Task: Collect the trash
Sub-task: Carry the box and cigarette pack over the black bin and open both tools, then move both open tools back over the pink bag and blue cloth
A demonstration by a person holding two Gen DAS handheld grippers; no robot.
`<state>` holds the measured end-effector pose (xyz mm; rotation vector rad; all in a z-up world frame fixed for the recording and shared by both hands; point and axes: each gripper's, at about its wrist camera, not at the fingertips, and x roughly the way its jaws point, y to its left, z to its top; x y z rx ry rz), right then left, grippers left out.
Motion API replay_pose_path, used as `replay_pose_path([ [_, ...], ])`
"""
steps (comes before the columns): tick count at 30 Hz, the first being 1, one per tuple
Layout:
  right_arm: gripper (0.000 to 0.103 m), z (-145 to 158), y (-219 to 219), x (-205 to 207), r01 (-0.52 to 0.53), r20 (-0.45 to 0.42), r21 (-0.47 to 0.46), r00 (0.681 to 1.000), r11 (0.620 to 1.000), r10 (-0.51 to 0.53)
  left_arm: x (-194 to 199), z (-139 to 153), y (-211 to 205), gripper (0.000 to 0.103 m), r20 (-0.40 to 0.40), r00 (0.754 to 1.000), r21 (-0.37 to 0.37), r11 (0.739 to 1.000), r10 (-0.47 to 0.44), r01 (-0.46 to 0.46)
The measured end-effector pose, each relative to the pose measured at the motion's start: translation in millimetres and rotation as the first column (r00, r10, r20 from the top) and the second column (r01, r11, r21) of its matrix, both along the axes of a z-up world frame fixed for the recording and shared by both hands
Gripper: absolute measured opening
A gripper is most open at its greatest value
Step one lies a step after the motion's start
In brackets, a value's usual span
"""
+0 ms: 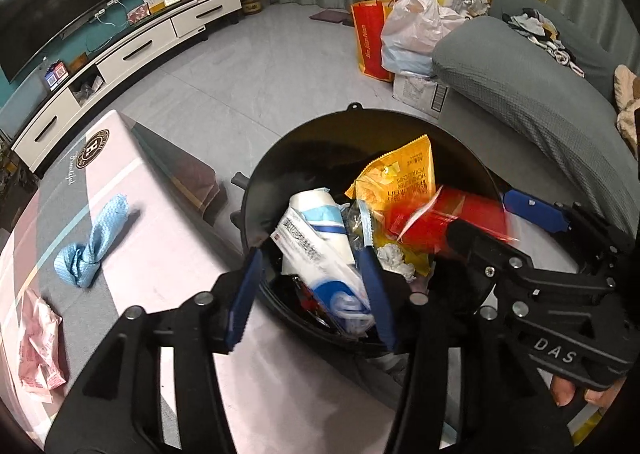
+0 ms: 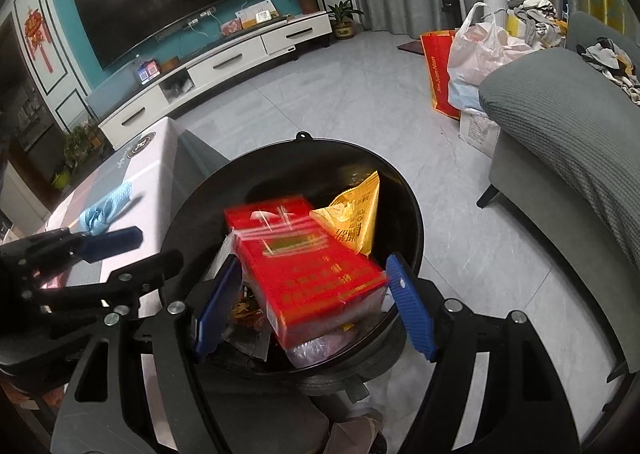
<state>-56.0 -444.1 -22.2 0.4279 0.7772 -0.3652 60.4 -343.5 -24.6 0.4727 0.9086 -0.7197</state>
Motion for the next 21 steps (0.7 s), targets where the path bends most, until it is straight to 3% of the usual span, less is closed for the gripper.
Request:
replay_pose_path([
  [2,0.079,1,0,0,0.003,-0.005,0.003,1.0,1.0,-0.003,0,2,4,0.056,0.003,1.0,-0.006,1.0,0.007,-0.007],
  [12,0.084,16,14,-9,-0.008,0.002,-0.032,1.0,0.999,0.008,-10,22,47,0.076,0.002,0.998,-0.071,0.995,0.064,-0.064],
  [21,0.091,40,43,-28,-0.027,-0.006,-0.079,1.0,0.997,0.026,-26,36,130,0.091,-0.01,0.974,-0.121,0.967,0.226,-0.225],
])
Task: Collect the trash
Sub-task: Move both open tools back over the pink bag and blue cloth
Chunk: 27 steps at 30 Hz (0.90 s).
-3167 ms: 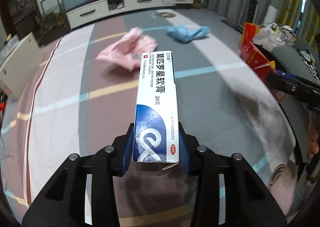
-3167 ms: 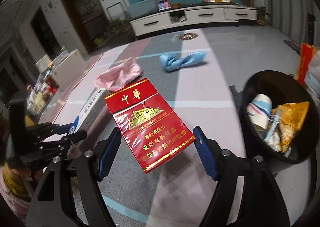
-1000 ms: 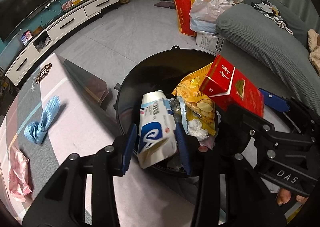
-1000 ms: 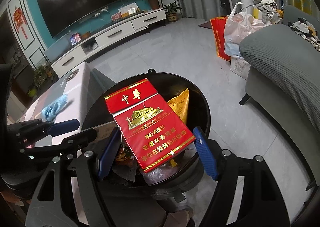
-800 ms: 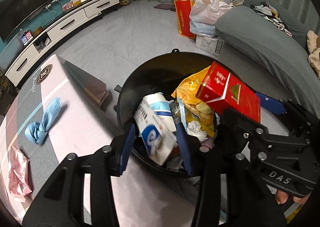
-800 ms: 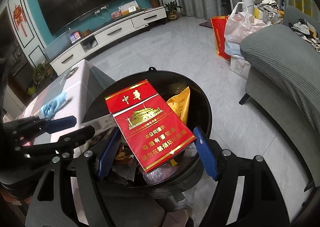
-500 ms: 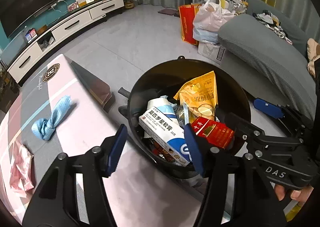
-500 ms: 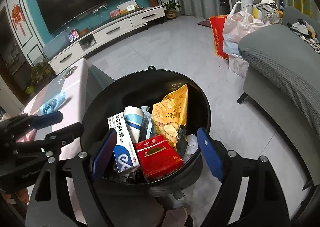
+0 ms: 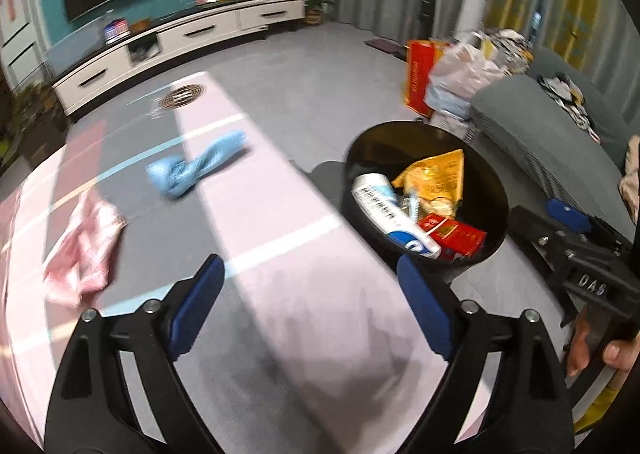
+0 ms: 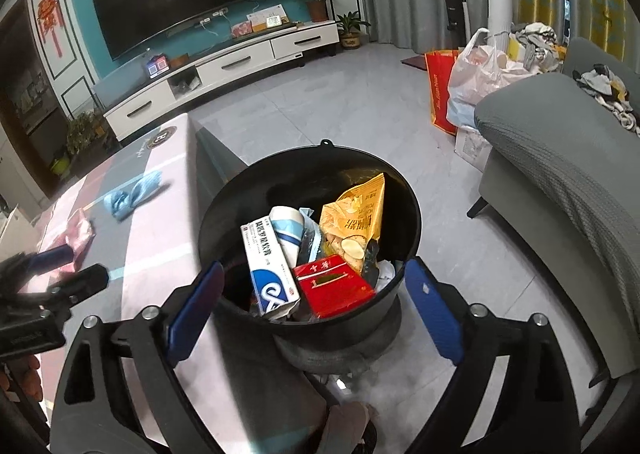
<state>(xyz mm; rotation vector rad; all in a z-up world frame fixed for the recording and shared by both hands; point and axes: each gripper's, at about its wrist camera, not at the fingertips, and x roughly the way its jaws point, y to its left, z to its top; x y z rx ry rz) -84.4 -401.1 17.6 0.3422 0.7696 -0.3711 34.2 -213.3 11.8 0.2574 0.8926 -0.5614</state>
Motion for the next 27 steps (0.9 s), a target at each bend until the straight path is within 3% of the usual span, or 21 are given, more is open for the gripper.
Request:
replay_pose_path([
  [5,0.093,14,24,-11,-0.031,-0.005,-0.029,0.999,0.999,0.031,-15,6,55,0.098,0.003,0.993,-0.025,0.992,0.12,-0.12],
  [15,0.097,50,70,-22,-0.113,0.03,-0.092,0.993,0.989,0.116,-45,2,157,0.099,-0.015,0.96,-0.001,0.96,0.28,-0.28],
  [27,0.097,72,130,-15,-0.222,0.018,-0.165,0.973,0.961,0.228,-66,5,221,0.099,-0.029,0.923,-0.077,0.92,0.384,-0.385],
])
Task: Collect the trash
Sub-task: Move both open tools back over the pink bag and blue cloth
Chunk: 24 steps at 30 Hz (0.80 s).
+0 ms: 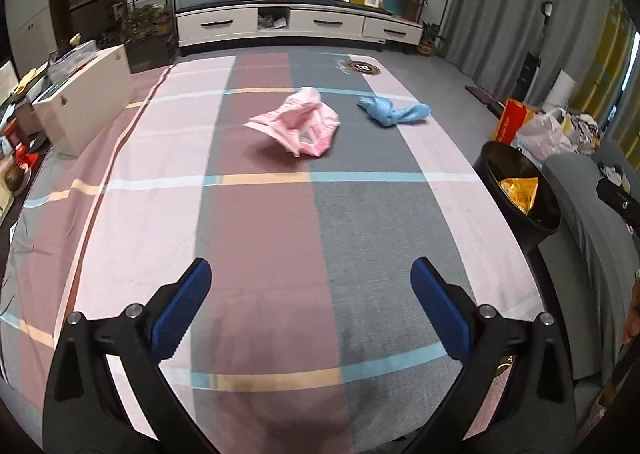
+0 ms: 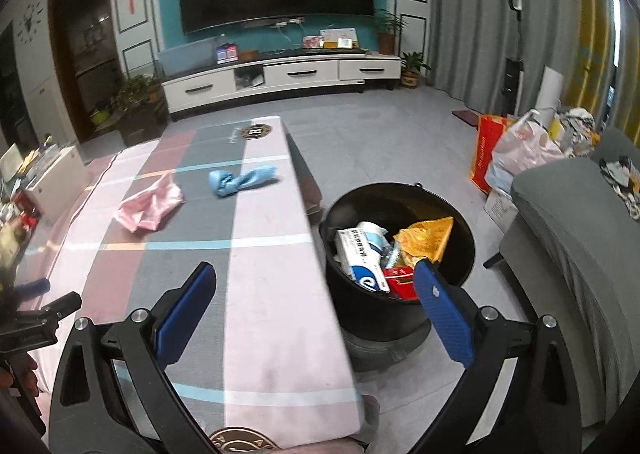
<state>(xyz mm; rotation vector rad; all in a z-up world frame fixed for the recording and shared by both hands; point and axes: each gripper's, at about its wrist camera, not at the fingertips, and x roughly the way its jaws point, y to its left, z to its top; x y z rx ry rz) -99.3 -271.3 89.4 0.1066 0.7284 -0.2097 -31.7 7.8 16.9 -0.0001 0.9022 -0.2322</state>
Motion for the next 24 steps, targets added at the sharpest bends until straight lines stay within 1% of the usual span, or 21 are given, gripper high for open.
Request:
replay_pose_path([
  [5,0.098,-6,20,12,-0.048,-0.03,0.0,0.998,0.999,0.048,1,-11,22,0.099,-0.021,0.999,-0.025,0.998,0.05,-0.05],
  [9,0.098,-21,40,31,-0.101,-0.084,0.021,0.991,0.995,0.102,6,-23,40,0.099,-0.046,0.995,-0.045,0.995,0.086,-0.088],
  [13,0.098,-34,59,46,-0.145,-0.119,0.033,0.982,0.989,0.148,16,-31,51,0.099,-0.055,0.993,-0.073,0.991,0.106,-0.11],
  [19,0.098,-54,76,67,-0.185,-0.158,0.036,0.969,0.982,0.188,39,-34,51,0.099,-0.027,0.994,-0.089,0.991,0.103,-0.105],
  [24,0.098,-70,71,80,-0.179,-0.186,0.05,0.965,0.983,0.186,68,-33,42,0.099,-0.008,0.995,-0.098,0.991,0.096,-0.097],
])
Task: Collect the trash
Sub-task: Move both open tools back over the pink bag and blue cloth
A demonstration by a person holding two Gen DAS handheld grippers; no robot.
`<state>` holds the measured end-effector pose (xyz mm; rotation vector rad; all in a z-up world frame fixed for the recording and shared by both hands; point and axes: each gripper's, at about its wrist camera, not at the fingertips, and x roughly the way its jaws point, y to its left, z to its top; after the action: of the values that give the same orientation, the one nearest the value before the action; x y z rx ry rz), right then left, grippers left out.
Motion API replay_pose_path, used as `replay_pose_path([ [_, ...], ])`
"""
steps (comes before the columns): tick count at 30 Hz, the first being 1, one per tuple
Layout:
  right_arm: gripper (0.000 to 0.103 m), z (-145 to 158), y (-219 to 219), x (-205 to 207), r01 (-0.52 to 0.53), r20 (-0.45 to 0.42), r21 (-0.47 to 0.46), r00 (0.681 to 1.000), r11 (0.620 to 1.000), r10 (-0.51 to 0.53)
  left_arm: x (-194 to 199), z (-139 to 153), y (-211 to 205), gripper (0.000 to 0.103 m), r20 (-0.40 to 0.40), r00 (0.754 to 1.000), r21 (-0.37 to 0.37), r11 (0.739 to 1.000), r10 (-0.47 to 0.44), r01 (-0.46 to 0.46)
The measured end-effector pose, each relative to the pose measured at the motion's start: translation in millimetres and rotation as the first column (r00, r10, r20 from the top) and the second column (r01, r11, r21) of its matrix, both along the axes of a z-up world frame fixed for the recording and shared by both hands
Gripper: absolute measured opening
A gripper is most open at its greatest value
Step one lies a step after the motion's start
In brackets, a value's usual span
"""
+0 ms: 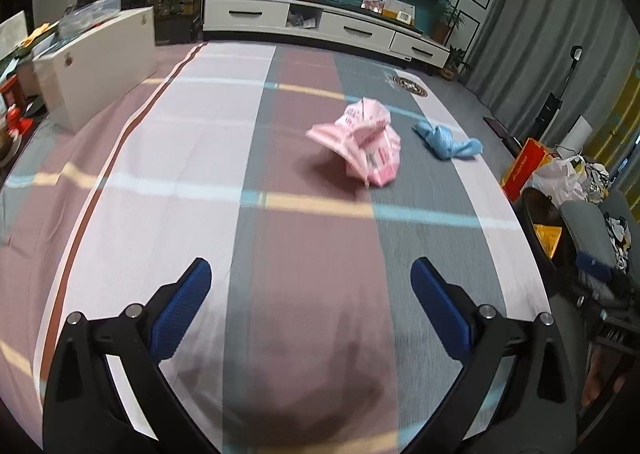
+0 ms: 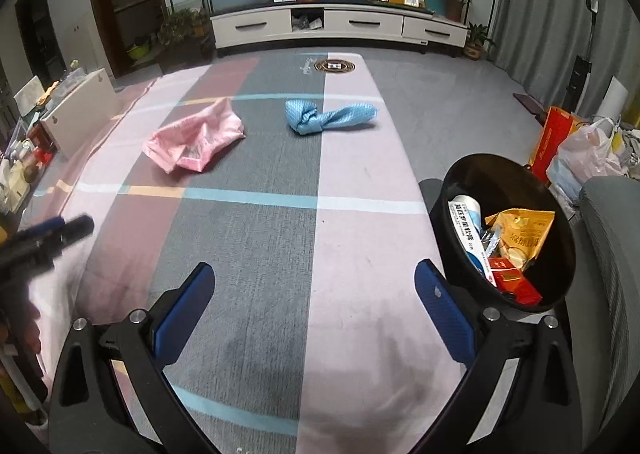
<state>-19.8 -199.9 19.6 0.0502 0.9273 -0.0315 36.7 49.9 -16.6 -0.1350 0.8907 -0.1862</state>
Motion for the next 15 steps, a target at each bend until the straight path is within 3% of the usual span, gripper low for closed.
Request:
replay_pose_path([
  [8,0.098,-14,-24,22,0.052,-0.021,0.101,0.999,0.994,-0.05,58,16,-21,0.099,0.074,0.996,0.006,0.999,-0.045,0.045],
  [12,0.098,-17,-32,28,0.071,-0.015,0.127,0.997,0.989,-0.07,97,23,-38,0.099,0.083,0.987,0.109,0.985,-0.139,0.13],
  [15,0.098,-24,-36,31,0.077,-0.029,0.133,0.997,0.988,-0.074,119,17,-50,0.097,0.041,0.975,0.167,0.963,-0.22,0.21],
])
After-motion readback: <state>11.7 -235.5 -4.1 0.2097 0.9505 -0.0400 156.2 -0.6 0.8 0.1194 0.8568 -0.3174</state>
